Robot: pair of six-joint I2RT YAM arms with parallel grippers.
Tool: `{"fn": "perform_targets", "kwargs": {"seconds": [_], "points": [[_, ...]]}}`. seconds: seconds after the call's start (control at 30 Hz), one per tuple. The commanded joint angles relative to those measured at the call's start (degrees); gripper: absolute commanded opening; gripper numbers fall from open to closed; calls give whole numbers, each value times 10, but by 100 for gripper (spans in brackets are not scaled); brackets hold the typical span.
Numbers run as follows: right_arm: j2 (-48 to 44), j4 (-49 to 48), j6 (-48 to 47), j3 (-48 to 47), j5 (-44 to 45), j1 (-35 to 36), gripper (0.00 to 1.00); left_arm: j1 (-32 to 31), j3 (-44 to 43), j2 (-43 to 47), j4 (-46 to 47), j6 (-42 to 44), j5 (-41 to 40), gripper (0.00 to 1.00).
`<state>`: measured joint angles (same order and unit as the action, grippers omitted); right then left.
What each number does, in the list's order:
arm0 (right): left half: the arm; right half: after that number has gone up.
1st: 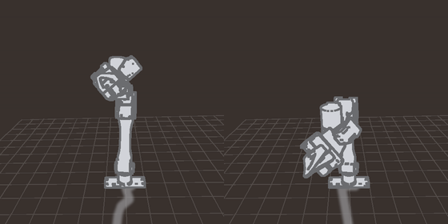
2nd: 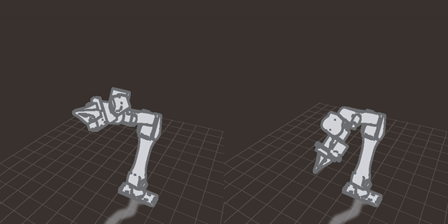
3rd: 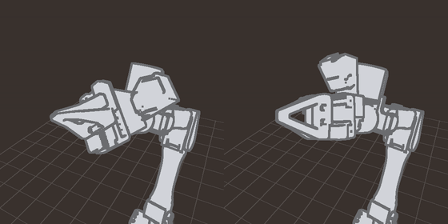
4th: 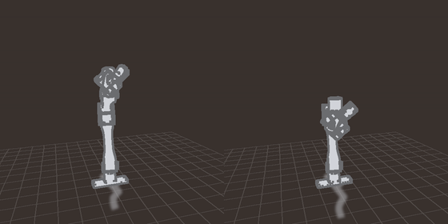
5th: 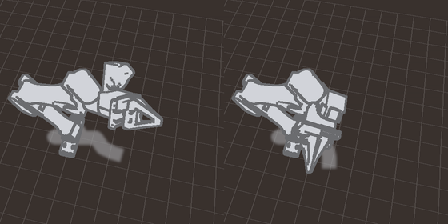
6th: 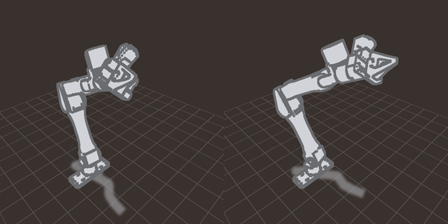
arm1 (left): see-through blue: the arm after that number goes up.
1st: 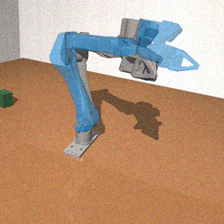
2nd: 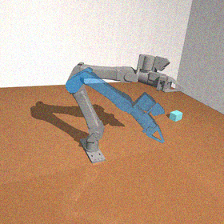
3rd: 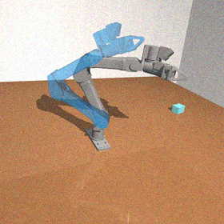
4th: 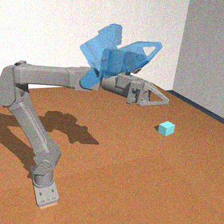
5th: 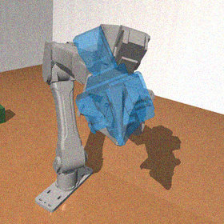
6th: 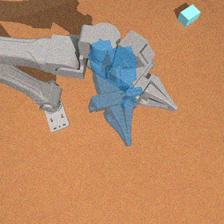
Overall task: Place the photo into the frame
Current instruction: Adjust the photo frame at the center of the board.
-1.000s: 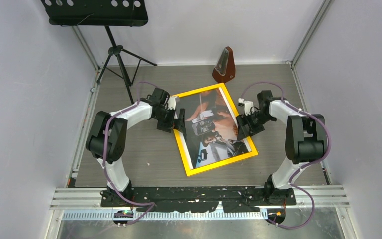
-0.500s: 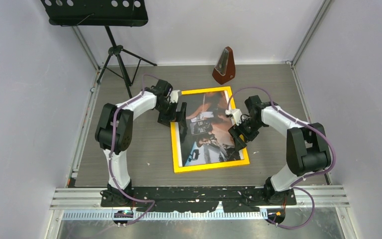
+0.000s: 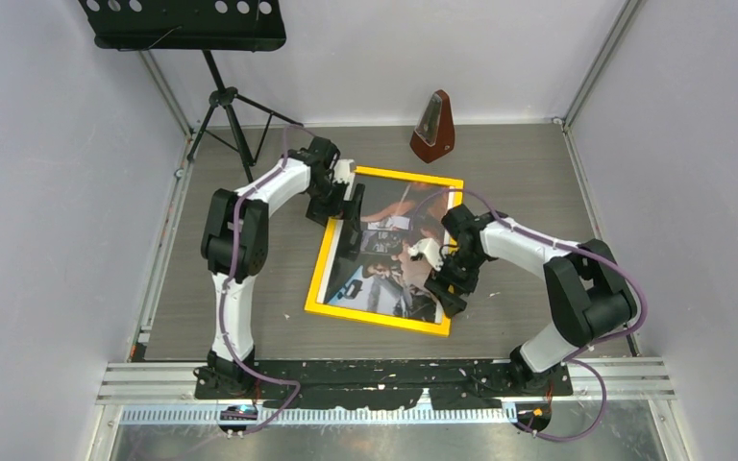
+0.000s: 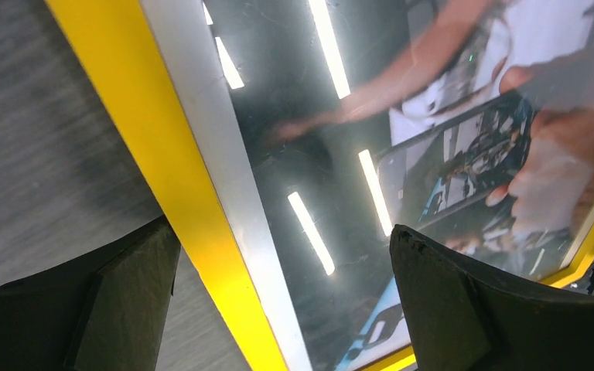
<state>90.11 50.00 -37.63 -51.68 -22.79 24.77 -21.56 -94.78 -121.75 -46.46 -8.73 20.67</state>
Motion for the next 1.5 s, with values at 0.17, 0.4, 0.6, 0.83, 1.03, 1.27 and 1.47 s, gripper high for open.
{"fn": "perform_targets", "kwargs": {"seconds": [0.17, 0.4, 0.6, 0.83, 1.03, 1.27, 1.47], "points": [[-32, -80, -16, 28, -49, 129, 78, -27, -86, -25, -25, 37, 40, 100], [-18, -131, 7, 4, -7, 201, 78, -44, -130, -50, -45, 50, 59, 100], [4, -181, 26, -21, 21, 269, 78, -55, -178, -77, -64, 68, 99, 99], [51, -219, 57, -84, 50, 313, 78, -69, -241, -111, -85, 70, 113, 100], [37, -236, 76, -102, 74, 321, 78, -64, -249, -92, -66, 57, 95, 100], [-34, -243, 84, -65, 162, 318, 81, -40, -235, -37, -28, 49, 40, 100], [-99, -239, 85, -41, 194, 300, 82, -30, -246, -23, -35, 53, 20, 100]]}}
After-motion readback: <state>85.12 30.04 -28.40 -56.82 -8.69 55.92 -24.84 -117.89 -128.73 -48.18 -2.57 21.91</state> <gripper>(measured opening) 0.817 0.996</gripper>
